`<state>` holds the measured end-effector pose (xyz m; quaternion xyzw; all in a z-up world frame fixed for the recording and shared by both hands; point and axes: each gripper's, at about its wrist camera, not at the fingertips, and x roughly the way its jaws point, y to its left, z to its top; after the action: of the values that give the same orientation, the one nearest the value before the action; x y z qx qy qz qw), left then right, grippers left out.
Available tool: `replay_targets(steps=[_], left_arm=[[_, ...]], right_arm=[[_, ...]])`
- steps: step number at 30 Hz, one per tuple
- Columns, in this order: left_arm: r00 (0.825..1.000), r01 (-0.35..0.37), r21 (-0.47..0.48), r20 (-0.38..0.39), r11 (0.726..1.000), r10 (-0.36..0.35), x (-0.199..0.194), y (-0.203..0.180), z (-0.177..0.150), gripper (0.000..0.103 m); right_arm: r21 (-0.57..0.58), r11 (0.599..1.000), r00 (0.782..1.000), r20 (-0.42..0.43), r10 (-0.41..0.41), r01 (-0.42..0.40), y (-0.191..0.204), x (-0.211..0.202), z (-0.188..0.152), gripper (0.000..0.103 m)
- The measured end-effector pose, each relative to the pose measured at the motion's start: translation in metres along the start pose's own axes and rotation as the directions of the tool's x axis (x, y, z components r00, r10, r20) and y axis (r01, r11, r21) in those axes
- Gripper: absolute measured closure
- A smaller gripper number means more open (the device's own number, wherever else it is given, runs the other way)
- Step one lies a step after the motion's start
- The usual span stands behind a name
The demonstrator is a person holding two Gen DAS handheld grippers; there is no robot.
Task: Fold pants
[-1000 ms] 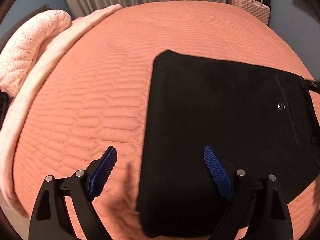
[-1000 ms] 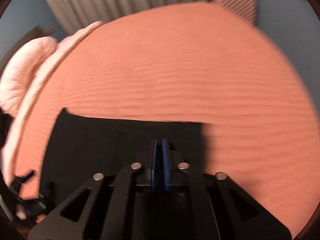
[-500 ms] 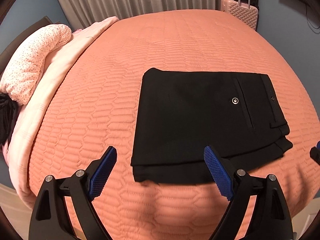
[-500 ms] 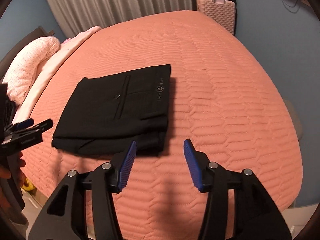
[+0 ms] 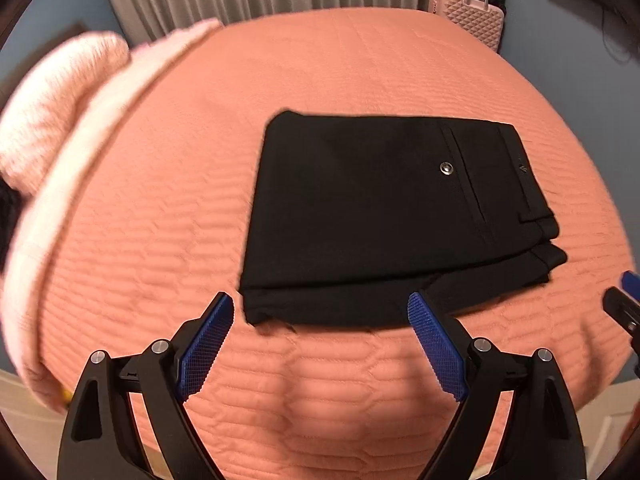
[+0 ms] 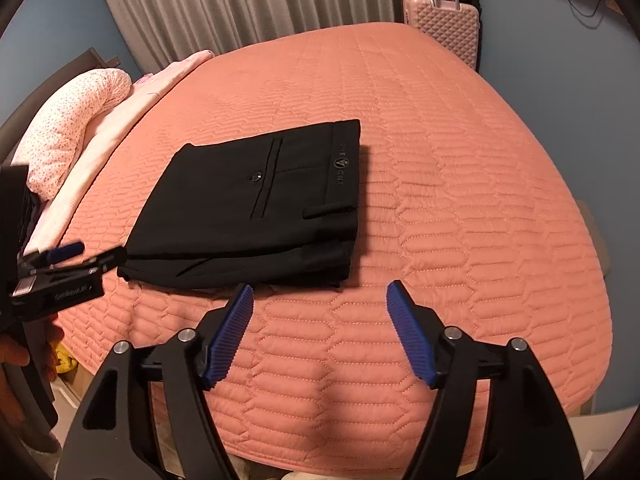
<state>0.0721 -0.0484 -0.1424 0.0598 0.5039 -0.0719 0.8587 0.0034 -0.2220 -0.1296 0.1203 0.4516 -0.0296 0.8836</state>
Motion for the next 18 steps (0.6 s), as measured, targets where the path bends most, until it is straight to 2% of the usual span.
replay_targets(steps=[2, 5, 7, 9, 10, 11, 14, 16, 18], left_arm=[[0.993, 0.118, -0.083, -0.018, 0.990, -0.120, 0.010, 0.018, -0.005, 0.016], [0.987, 0.156, -0.158, -0.013, 0.975, -0.160, 0.021, 0.043, -0.008, 0.016], [0.990, 0.135, -0.170, -0.013, 0.976, -0.139, 0.023, 0.054, -0.006, 0.016], [0.996, 0.083, -0.138, -0.008, 0.987, -0.085, 0.021, 0.055, -0.004, 0.016], [0.999, 0.034, -0.103, -0.006, 0.994, -0.035, 0.019, 0.051, -0.003, 0.016], [0.999, -0.046, -0.043, 0.004, 0.998, 0.046, 0.017, 0.041, -0.001, 0.016], [0.985, -0.169, 0.088, 0.049, 0.982, 0.165, 0.011, 0.019, -0.001, 0.016], [0.985, -0.166, 0.123, 0.062, 0.978, 0.159, 0.007, 0.007, -0.002, 0.016], [0.990, -0.135, 0.111, 0.051, 0.985, 0.130, 0.004, 0.003, -0.001, 0.016]], right_arm=[[0.010, 1.000, 1.000, -0.013, 0.000, 0.001, -0.006, 0.009, 0.004, 0.035], [0.007, 1.000, 1.000, -0.027, -0.004, 0.004, -0.011, 0.019, 0.010, 0.035], [-0.002, 1.000, 0.999, -0.029, -0.017, 0.017, -0.012, 0.023, 0.014, 0.035], [-0.021, 0.999, 0.999, -0.025, -0.045, 0.044, -0.010, 0.027, 0.016, 0.035], [-0.030, 0.998, 0.998, -0.023, -0.053, 0.052, -0.007, 0.028, 0.017, 0.035], [-0.043, 0.998, 0.998, -0.020, -0.057, 0.056, -0.003, 0.029, 0.017, 0.035], [-0.064, 0.996, 0.998, -0.009, -0.060, 0.059, 0.013, 0.027, 0.016, 0.035], [-0.079, 0.996, 0.999, -0.003, -0.050, 0.050, 0.025, 0.023, 0.013, 0.035], [-0.102, 0.993, 0.999, 0.010, -0.053, 0.054, 0.039, 0.019, 0.009, 0.035]])
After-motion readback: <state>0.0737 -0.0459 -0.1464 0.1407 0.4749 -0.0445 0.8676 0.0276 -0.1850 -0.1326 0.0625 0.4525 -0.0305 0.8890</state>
